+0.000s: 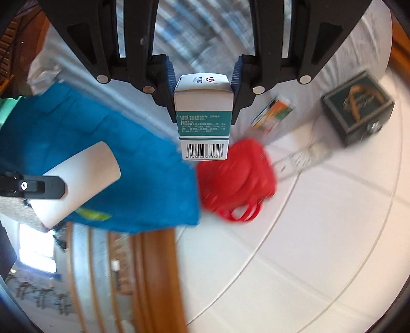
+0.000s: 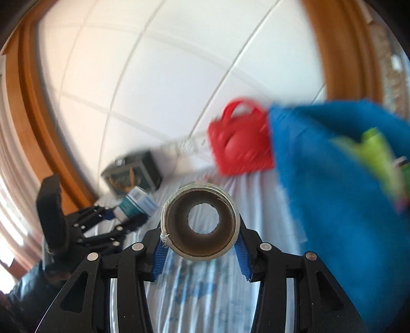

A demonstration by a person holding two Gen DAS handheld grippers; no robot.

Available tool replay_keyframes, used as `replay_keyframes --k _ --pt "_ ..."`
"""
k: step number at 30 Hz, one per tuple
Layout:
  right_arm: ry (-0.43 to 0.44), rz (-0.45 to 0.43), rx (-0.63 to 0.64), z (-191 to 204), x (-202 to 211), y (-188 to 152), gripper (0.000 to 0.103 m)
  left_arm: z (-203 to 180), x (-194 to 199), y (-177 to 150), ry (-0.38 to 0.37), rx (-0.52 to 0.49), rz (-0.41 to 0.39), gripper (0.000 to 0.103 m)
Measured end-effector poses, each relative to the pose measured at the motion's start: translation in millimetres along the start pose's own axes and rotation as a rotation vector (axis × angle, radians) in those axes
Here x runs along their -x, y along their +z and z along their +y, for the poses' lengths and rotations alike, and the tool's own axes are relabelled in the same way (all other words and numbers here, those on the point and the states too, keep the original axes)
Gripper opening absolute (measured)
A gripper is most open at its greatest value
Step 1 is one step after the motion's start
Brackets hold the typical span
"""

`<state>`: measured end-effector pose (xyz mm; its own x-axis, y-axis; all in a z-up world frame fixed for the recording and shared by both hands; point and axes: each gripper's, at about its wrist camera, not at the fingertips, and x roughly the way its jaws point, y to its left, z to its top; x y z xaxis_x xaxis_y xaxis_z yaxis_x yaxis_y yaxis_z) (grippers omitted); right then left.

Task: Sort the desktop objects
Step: 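Carry the medicine box and lint roller over the blue crate and release both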

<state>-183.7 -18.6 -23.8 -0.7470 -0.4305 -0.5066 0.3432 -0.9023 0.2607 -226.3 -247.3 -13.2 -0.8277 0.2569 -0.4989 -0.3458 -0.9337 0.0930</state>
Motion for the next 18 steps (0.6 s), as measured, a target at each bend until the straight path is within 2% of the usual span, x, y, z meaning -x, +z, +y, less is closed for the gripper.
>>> replay_keyframes --k 6,10,13,15,18 --pt "-0.113 -0.220 0.022 -30.6 127.7 25.4 0.045 -89.3 22.1 76.3 -0.085 -0.082 -0.110 0.035" --pt "-0.172 -0.341 0.029 -67.6 191.9 37.7 0.045 -156.1 39.8 124.4 -0.090 -0.144 -0.216 0.035" --pt "-0.192 -0.370 0.003 -105.5 222.1 47.6 0.045 -205.8 40.9 157.2 -0.118 -0.140 -0.260 0.035" --pt "-0.198 -0.374 -0.009 -134.7 238.0 53.1 0.045 -240.8 35.2 176.0 -0.105 -0.149 -0.277 0.035" --pt "-0.203 -0.353 -0.028 -177.5 246.8 62.6 0.045 -279.3 18.4 196.7 -0.099 -0.132 -0.255 0.035"
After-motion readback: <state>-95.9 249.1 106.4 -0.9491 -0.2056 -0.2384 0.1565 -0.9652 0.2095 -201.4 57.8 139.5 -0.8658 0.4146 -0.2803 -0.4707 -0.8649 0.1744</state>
